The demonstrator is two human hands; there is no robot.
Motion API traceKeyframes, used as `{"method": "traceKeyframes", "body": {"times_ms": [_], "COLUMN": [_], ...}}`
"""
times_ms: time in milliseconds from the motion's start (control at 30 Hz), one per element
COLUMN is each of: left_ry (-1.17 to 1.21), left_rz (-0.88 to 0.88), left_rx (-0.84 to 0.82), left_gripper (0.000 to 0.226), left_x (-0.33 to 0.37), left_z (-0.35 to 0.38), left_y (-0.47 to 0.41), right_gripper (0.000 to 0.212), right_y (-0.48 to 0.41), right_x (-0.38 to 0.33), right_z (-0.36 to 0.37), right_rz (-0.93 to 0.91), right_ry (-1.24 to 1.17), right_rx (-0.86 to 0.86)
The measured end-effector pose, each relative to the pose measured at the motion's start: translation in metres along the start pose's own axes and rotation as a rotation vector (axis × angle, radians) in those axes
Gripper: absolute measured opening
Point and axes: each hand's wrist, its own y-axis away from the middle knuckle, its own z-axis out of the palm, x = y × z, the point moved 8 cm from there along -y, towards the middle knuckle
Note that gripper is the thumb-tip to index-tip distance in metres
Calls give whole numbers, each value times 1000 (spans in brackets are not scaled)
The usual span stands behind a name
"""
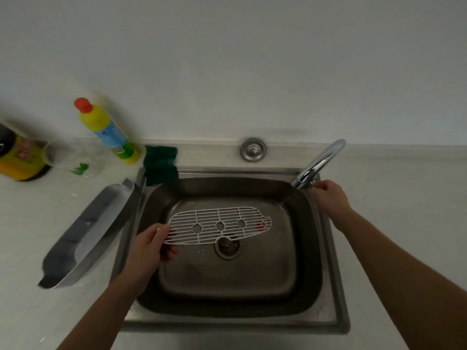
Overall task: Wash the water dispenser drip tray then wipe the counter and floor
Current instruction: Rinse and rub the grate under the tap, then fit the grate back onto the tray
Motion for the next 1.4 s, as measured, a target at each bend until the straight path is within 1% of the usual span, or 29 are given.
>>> {"method": "traceKeyframes", "body": {"times_ms": [67,100,133,200,267,400,467,567,633,800,1000,1067,1100,1167,1200,1233,1267,1333,1400], "left_ry": [73,128,180,239,194,-74,-126,-40,-23,-208,-50,-135,-219,-465,-572,-631,-555,-283,-148], "left_rz": [-35,-54,-64,-62,-81,-178,-179,-129,-104,-110,-49,-73,-95,-145,-152,-129,-111,-78,-31], "left_rx": [41,55,67,87,127,251,275,245,234,266,260,283,298,289,260,245,239,218,169], "left_gripper": [33,34,35,37,36,32,32,34,34,35,35,35,35,30,24,19,19,29,34], "left_x": [-2,-3,-6,-12,-25,-58,-65,-70,-71,-70,-64,-66,-69,-73,-73,-72,-72,-71,-66], "left_z": [-8,-12,-16,-23,-28,-33,-35,-41,-41,-26,-30,-31,-31,-31,-28,-26,-26,-25,-22], "left_y": [9,13,18,26,31,36,38,44,49,57,66,65,63,61,62,63,65,73,78], "right_gripper": [7,5,9,9,6,6,8,11,12,12,11,11,11,10,10,9,7,6,21], "right_y": [14,23,32,53,78,121,129,129,130,138,147,149,152,158,162,167,172,180,188], "right_x": [10,18,27,50,76,116,124,129,129,122,109,106,105,99,94,87,78,54,22], "right_z": [19,28,37,54,71,89,85,67,58,57,55,56,57,58,58,58,57,55,52], "right_rz": [24,43,59,89,129,161,171,169,147,111,68,69,69,45,23,-5,-37,-148,-337], "right_ry": [-92,-137,-164,-200,-256,-268,-276,-278,-267,-240,-209,-217,-217,-182,-152,-116,-73,33,136], "right_rx": [-99,-148,-187,-259,-316,-377,-379,-323,-298,-314,-312,-319,-324,-339,-353,-373,-392,-411,-381]}}
